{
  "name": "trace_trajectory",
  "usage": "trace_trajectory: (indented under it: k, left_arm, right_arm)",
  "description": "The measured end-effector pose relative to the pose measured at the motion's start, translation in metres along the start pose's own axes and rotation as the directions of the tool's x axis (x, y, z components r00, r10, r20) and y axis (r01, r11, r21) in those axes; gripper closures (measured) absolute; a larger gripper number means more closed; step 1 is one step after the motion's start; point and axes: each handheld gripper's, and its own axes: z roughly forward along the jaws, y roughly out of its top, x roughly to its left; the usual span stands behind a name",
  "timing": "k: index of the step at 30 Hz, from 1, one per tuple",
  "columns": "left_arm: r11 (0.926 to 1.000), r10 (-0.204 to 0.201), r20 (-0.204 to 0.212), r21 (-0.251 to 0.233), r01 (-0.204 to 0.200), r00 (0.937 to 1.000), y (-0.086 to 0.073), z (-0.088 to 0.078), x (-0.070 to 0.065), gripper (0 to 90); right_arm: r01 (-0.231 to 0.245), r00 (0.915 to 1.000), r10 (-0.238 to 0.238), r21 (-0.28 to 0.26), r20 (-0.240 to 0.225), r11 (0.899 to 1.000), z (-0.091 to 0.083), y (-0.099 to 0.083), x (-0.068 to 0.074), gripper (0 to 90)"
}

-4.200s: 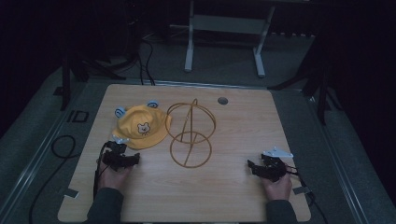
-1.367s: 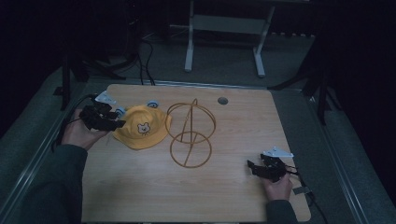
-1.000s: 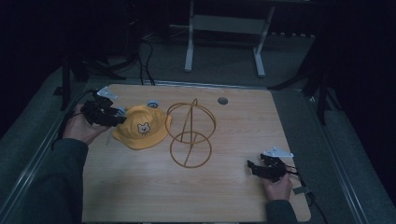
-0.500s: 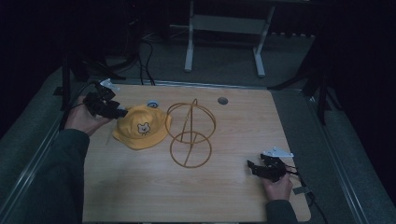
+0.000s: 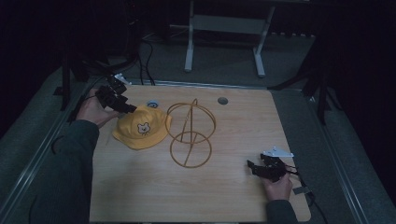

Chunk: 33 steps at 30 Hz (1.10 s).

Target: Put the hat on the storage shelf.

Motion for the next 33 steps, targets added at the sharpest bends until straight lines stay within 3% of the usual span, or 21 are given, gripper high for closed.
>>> trace_trajectory:
  k: [13,18,22,27,29,33]
  left_arm:
    - [0.9989,0.016,0.03,0.043,-0.017,0.9994,0.013,0.024,0.0,34.8]
    - [0.9952,0.042,0.022,0.088,-0.044,0.9989,0.018,0.04,0.002,35.0]
    - [0.9916,0.031,0.023,0.125,-0.034,0.9992,0.017,0.052,0.004,36.0]
    - [0.9792,0.05,-0.001,0.197,-0.049,0.9988,0.019,0.071,0.0,42.8]
    - [0.979,0.044,0.002,0.199,-0.044,0.999,0.019,0.073,0.0,46.6]
    - [0.9722,0.01,0.021,0.234,-0.015,0.9997,0.02,0.075,0.003,68.6]
  right_arm:
    - [0.002,1.0,-0.002,-0.001,-0.002,1.0,0.0,0.0,0.0,30.9]
    - [0.003,1.0,-0.003,-0.001,-0.003,1.0,0.0,0.0,0.0,30.9]
    - [0.004,1.0,-0.004,-0.002,-0.008,1.0,0.0,0.0,0.0,30.9]
    - [0.003,0.9999,-0.003,-0.001,-0.011,1.0,0.0,0.0,0.0,31.0]
    - [0.004,0.9999,-0.004,-0.001,-0.012,1.0,0.0,0.0,0.0,30.9]
    - [0.004,0.9999,-0.004,-0.001,-0.013,1.0,0.0,0.0,0.0,30.9]
